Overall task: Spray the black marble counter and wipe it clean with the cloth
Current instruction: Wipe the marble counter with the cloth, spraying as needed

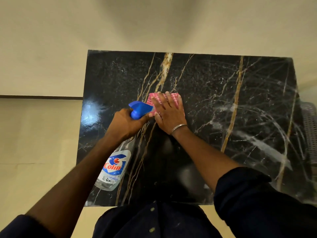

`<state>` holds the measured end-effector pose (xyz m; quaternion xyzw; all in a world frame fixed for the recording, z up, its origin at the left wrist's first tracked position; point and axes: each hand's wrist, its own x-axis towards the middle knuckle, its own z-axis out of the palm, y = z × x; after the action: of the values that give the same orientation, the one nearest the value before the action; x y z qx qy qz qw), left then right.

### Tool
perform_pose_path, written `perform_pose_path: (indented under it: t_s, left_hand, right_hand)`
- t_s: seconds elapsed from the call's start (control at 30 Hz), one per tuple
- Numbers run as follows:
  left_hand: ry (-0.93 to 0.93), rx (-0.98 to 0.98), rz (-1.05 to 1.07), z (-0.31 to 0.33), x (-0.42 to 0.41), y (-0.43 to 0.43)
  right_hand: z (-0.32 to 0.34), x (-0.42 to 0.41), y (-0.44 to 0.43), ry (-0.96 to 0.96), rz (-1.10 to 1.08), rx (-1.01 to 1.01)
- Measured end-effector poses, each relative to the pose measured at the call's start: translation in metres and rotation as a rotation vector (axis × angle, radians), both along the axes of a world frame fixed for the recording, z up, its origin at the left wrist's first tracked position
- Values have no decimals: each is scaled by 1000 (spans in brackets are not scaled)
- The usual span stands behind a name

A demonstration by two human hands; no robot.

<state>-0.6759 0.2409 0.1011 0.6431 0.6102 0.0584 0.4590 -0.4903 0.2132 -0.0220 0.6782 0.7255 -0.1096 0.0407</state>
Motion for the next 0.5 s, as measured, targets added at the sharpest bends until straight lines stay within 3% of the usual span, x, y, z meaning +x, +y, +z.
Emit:
perform_pose_path:
  t_s: [0.1, 0.23, 0.37, 0.43, 0.5]
  left_hand:
    - [2, -23, 33, -2, 3, 1]
    - [3, 0, 15, 0, 13, 0]
    - [-4, -15, 30, 1, 25, 2]
    - [-9, -2, 57, 1, 30, 3]
    - [-6, 17, 80, 1, 35, 4]
  right_hand:
    - [-3, 42, -5, -27, 67, 29]
    - [-4, 88, -19, -38, -337, 62]
    - [-1, 61, -3, -6, -643, 14]
    - [1, 35, 6, 18, -537, -2]
    - [2, 13, 9, 19, -273, 11]
